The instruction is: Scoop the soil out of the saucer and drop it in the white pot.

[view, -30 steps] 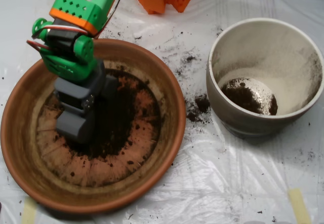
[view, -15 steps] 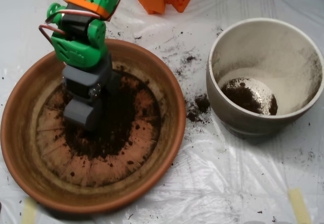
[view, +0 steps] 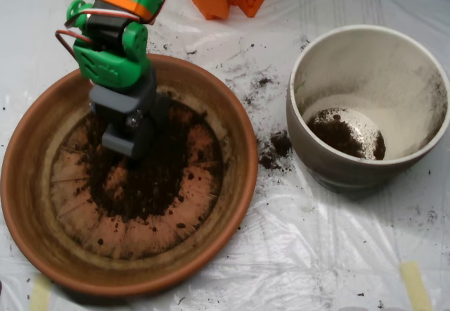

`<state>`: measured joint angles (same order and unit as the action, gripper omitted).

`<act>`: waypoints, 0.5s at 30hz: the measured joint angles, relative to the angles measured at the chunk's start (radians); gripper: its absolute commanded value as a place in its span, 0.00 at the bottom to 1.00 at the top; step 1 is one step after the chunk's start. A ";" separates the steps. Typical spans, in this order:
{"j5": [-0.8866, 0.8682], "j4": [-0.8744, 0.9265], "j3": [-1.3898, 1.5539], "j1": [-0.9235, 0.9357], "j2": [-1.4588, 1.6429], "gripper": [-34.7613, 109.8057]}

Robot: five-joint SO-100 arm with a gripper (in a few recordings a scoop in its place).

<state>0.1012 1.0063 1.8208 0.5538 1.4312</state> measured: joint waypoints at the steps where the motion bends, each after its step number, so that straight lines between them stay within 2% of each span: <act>1: 0.000 0.014 0.003 -0.002 0.017 0.24; 15: -0.043 0.247 -0.141 -0.130 0.238 0.23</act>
<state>0.0583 1.2533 1.6797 0.4234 1.6690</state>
